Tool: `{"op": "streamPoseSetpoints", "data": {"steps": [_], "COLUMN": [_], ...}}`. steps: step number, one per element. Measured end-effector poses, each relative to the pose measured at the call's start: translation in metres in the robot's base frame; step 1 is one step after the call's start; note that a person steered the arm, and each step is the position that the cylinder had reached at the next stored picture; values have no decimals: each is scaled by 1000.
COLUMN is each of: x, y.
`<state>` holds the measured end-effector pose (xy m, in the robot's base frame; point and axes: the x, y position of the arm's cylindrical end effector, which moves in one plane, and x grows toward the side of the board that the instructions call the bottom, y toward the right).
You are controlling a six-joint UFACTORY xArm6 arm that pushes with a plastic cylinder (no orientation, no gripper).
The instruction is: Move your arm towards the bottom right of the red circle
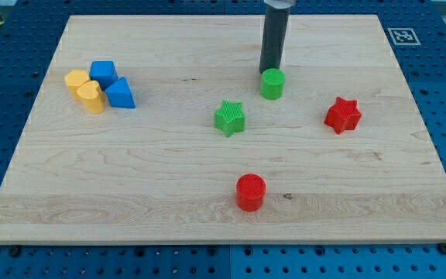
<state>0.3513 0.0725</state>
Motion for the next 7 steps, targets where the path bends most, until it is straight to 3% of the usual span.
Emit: {"op": "streamPoseSetpoints", "data": {"steps": [2, 4, 5, 7], "x": [0, -11, 27, 178], "y": [7, 119, 171, 171]}}
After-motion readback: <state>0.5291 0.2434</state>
